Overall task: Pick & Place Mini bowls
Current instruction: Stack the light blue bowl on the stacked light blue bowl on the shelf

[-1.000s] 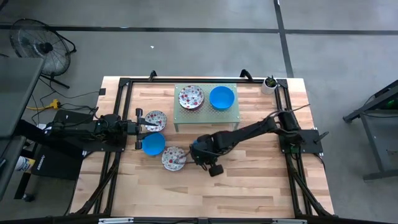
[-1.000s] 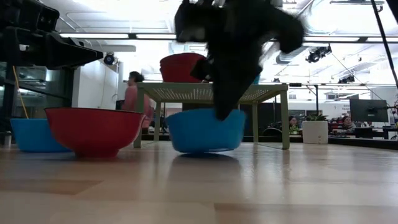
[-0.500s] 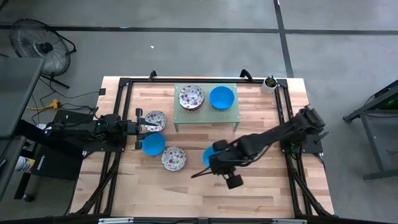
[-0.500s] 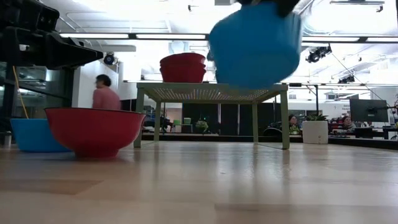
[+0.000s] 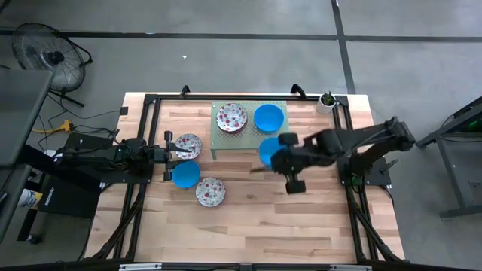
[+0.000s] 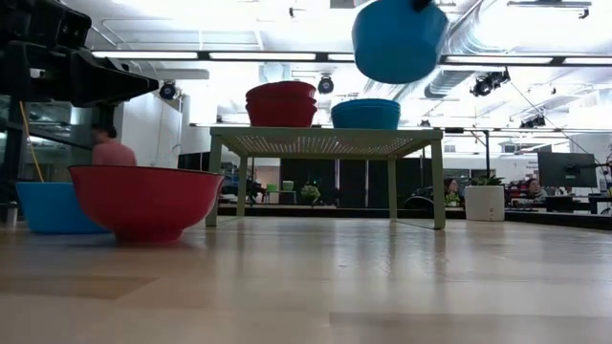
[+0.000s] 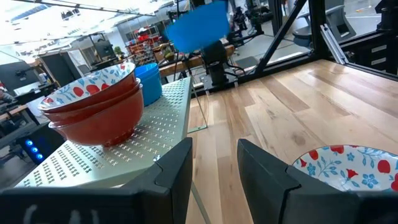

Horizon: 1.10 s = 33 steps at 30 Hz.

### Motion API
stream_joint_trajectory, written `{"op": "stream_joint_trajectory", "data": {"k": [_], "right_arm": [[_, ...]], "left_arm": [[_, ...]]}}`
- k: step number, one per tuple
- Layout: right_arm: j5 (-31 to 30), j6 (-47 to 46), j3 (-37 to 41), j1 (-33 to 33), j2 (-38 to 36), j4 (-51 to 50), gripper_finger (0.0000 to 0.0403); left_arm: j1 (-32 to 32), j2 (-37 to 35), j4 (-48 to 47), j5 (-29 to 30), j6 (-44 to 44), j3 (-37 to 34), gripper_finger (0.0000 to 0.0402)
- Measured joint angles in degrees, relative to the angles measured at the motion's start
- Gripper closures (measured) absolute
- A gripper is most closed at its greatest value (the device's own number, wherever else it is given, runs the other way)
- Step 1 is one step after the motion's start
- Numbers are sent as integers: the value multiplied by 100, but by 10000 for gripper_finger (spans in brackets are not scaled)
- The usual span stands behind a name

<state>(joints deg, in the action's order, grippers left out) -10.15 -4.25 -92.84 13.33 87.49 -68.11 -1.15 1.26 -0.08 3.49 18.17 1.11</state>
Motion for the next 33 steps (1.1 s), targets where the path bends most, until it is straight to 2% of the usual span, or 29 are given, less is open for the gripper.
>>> {"op": "stream_joint_trajectory", "data": {"k": [12, 18, 23, 33], "right_arm": [[-66, 1286, 0, -1737, -105, 360, 403], [227, 1708, -9, -2428, 25, 461, 403], [482, 2188, -9, -2690, 231, 539, 403], [762, 3138, -9, -2757, 332, 436, 403]], "left_arm": [[2, 0, 0, 0, 0, 1, 278], [1, -1, 0, 0, 0, 1, 278], [0, -2, 0, 0, 0, 1, 278], [1, -2, 0, 0, 0, 1, 278]]}}
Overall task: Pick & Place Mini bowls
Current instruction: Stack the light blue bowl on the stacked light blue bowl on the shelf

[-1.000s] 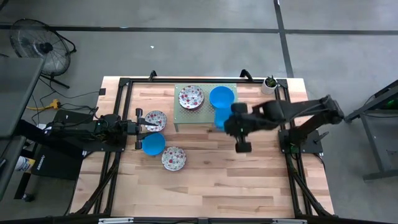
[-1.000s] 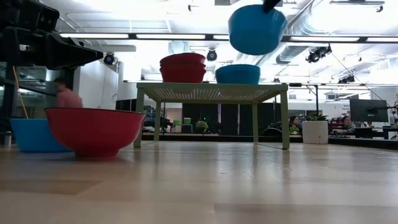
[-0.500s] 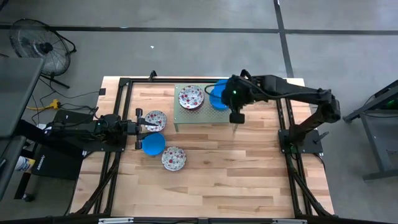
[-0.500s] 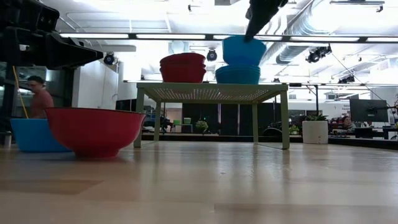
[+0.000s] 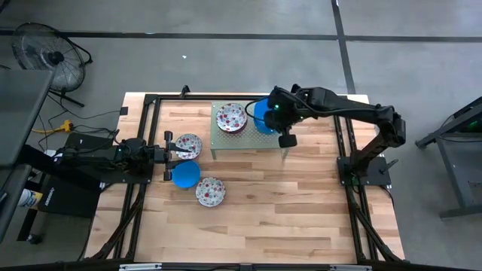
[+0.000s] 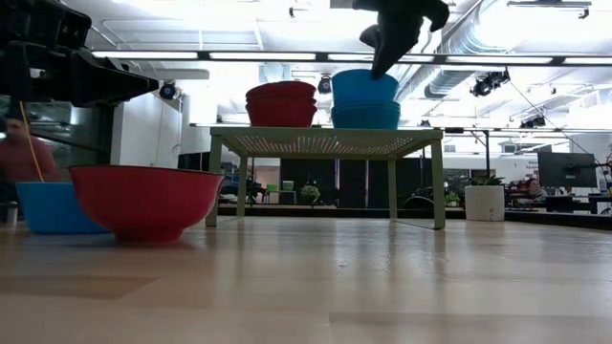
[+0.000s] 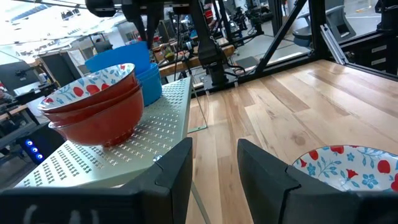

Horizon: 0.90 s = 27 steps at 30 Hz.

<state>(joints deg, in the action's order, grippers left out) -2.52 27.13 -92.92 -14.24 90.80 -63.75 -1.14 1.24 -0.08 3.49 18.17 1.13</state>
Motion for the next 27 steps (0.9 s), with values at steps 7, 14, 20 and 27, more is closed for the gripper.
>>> {"op": "stream_joint_trajectory", "data": {"k": [7, 14, 20, 27], "right_arm": [[-11, 626, 0, -13, 41, -242, 403], [-19, 945, 2, -13, 93, -265, 403], [-37, 1216, 2, -33, 270, -291, 403], [-157, 1235, 2, -33, 302, -290, 403]], "left_arm": [[0, 1, 0, 0, 0, 0, 278], [1, 0, 0, 0, 0, 0, 278], [-1, 2, 0, 0, 0, 0, 278], [-1, 2, 0, 0, 0, 0, 278]]}}
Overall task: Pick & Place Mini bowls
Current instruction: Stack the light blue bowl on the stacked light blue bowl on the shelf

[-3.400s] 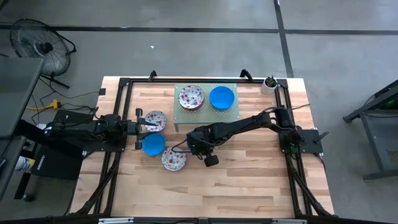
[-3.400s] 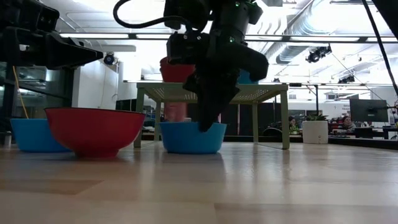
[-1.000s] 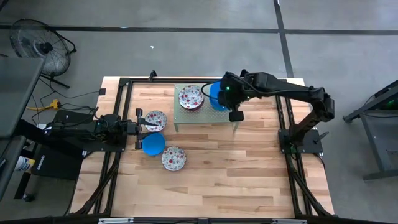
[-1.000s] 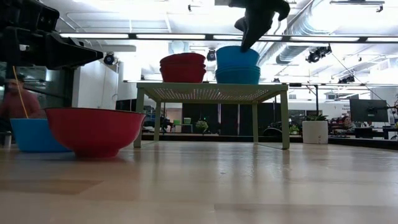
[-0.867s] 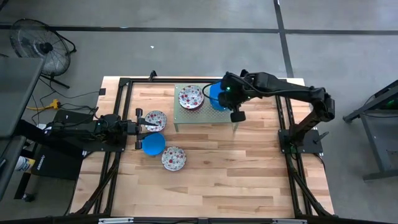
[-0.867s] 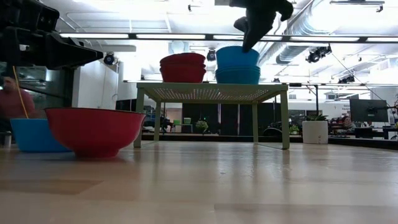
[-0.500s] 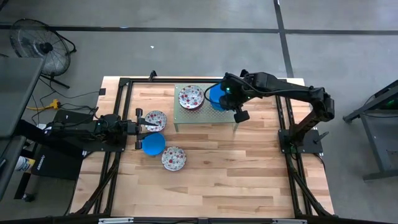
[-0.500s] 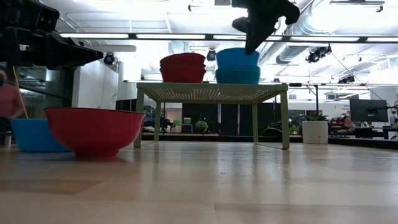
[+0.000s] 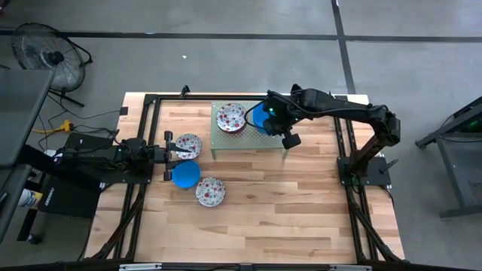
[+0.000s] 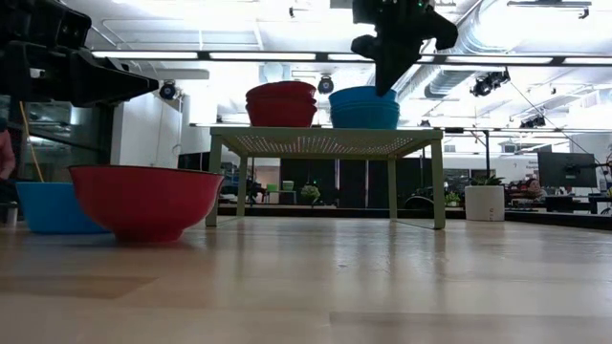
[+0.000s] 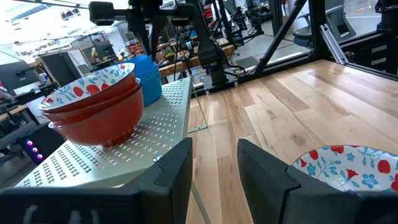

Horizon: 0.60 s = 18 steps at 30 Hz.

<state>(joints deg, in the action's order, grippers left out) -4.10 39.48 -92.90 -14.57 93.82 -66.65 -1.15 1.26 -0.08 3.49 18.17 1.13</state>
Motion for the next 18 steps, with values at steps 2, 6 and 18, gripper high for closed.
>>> {"op": "stream_joint_trajectory", "data": {"k": [2, 6, 18], "right_arm": [[18, -43, 0, -6, 0, -2, 403], [105, -68, 0, -7, 0, -46, 403], [-103, -203, 2, -7, 0, -44, 364]], "left_arm": [[0, 0, 0, 0, 0, 0, 278], [2, 0, 0, 0, 0, 0, 278], [1, 0, 0, 0, 0, -1, 278]]}}
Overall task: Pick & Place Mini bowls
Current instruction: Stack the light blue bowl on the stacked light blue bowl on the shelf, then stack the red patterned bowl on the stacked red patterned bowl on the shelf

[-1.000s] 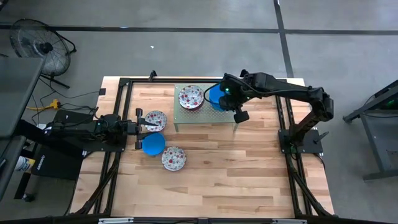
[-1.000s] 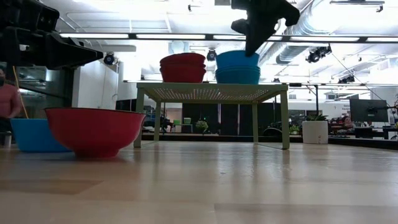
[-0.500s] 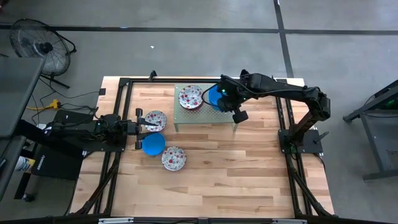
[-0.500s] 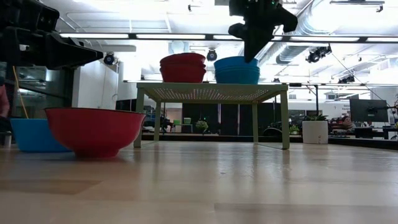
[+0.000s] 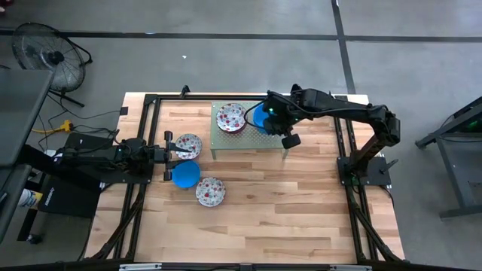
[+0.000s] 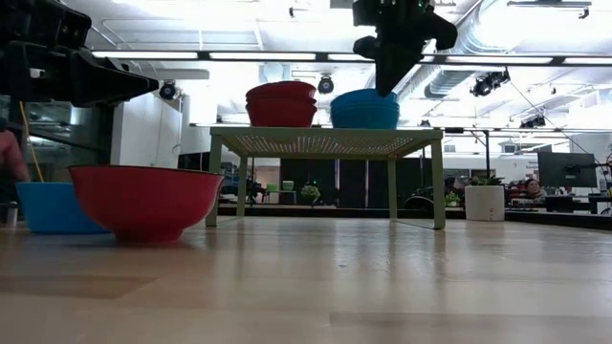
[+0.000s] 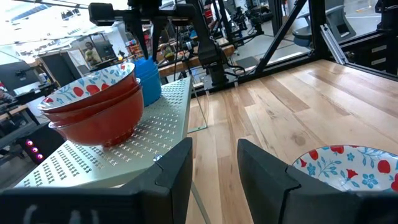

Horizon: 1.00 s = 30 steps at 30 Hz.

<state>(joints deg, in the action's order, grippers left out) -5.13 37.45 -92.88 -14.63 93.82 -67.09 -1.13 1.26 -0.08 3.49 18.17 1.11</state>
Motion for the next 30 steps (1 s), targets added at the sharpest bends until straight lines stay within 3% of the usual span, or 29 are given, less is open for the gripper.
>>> {"op": "stream_joint_trajectory", "data": {"k": [15, 21, 25, 30], "right_arm": [[231, -170, 7, 30, -324, -17, 278], [270, -543, 7, 206, -654, -372, 270], [688, -985, 10, 338, -955, -798, 269], [1124, -1429, 927, 502, -1836, -484, 270]], "left_arm": [[1, 0, 0, 0, 0, 1, 278], [1, 0, 0, 0, 0, 1, 278], [-1, -1, 0, 0, 0, 1, 278], [0, -1, 0, 0, 0, 1, 278]]}}
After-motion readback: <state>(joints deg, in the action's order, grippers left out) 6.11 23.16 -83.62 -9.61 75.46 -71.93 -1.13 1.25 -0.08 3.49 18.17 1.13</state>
